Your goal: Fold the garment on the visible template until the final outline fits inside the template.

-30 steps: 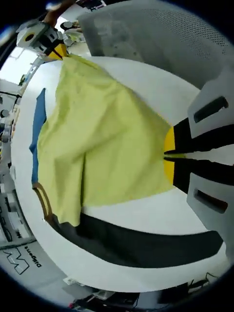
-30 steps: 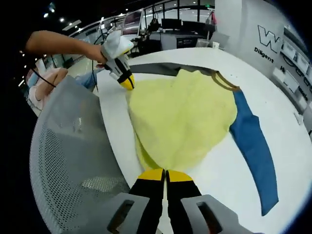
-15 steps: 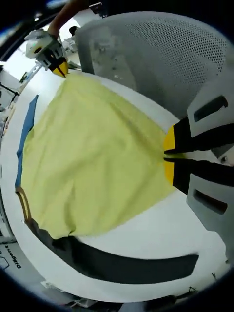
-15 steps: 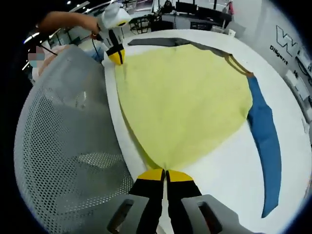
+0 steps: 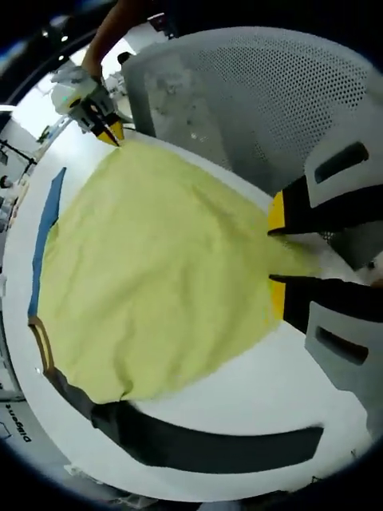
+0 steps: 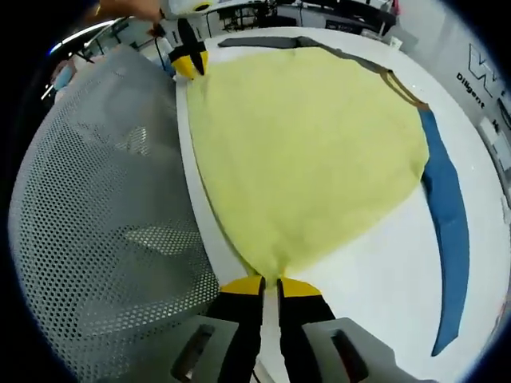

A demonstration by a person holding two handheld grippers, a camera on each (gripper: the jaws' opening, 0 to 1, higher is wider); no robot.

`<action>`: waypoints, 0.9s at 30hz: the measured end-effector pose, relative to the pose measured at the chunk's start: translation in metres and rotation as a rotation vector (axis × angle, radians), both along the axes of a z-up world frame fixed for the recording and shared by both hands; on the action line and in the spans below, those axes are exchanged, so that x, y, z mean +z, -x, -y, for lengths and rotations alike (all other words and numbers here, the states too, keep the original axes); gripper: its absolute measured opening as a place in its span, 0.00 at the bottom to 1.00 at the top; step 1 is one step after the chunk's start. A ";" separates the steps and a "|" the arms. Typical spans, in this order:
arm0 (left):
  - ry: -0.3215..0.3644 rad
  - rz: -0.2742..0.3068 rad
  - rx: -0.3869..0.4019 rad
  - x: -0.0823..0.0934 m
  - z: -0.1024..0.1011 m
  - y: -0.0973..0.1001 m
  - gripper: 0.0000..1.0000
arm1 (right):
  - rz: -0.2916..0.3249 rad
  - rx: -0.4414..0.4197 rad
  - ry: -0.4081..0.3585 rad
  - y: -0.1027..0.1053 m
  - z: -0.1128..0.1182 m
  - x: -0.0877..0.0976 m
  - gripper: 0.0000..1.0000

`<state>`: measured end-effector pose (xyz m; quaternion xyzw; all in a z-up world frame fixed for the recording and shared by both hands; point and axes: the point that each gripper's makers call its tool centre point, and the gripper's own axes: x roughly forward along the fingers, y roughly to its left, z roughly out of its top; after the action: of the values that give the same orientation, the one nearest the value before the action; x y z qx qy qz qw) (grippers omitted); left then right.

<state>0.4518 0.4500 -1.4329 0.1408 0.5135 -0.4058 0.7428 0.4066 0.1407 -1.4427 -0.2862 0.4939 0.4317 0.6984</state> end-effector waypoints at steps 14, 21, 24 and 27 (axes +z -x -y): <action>-0.052 0.324 0.220 0.021 -0.085 -0.085 0.51 | 0.065 -0.087 -0.160 -0.021 -0.012 0.043 0.16; -0.062 0.223 0.350 0.000 -0.120 -0.092 0.56 | 0.080 -0.142 -0.172 -0.028 -0.003 0.046 0.18; -0.056 0.174 0.404 -0.006 -0.126 -0.089 0.59 | 0.085 -0.157 -0.173 -0.030 -0.001 0.047 0.18; -0.070 0.148 0.418 -0.012 -0.135 -0.087 0.58 | 0.087 -0.169 -0.176 -0.032 -0.001 0.048 0.18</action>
<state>0.5393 0.5849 -1.4446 0.0866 0.4893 -0.2135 0.8411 0.4383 0.1417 -1.3947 -0.1999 0.4455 0.4003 0.7755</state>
